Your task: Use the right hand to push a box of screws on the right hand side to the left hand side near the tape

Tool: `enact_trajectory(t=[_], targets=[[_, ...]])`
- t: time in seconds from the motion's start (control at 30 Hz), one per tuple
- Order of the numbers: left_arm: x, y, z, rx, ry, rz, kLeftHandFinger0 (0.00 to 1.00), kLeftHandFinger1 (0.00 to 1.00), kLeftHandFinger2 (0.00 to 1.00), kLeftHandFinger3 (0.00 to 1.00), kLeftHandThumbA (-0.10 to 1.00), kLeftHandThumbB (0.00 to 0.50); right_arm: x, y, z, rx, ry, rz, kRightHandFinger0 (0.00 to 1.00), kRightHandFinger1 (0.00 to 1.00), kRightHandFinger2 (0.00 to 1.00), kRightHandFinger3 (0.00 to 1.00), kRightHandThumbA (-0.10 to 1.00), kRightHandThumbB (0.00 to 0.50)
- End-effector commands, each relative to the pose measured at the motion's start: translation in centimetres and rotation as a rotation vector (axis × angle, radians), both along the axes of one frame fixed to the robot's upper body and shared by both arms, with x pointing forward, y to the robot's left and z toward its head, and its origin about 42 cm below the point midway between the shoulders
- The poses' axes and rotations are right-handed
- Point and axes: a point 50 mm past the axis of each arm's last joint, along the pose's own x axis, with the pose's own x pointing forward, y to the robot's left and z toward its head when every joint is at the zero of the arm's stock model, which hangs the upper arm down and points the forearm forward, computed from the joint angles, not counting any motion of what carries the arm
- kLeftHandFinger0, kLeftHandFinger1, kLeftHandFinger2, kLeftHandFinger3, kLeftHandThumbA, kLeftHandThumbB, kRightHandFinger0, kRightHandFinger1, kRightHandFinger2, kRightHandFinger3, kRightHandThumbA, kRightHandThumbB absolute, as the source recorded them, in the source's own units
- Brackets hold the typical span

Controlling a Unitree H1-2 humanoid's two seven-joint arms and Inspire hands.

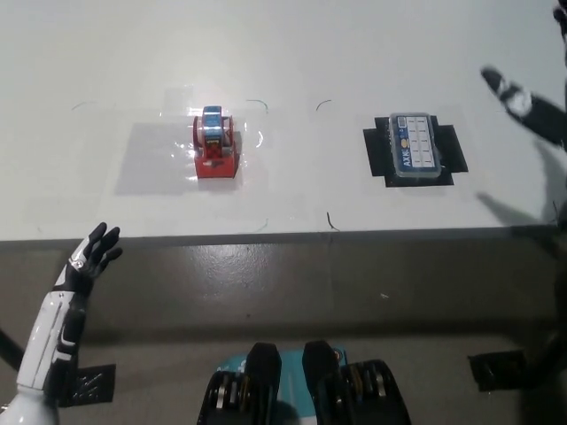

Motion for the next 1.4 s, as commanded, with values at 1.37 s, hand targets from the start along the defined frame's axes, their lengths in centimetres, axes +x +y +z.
enact_trajectory(t=[1.37], targets=[[-0.4,0.0,1.5,-0.017,-0.045,-0.047,1.00,1.00,1.00,1.00,1.00,0.094,9.0,2.3,-11.3,0.269,0.682,-0.085,1.00,1.00,1.00,1.00,0.83,0.212]])
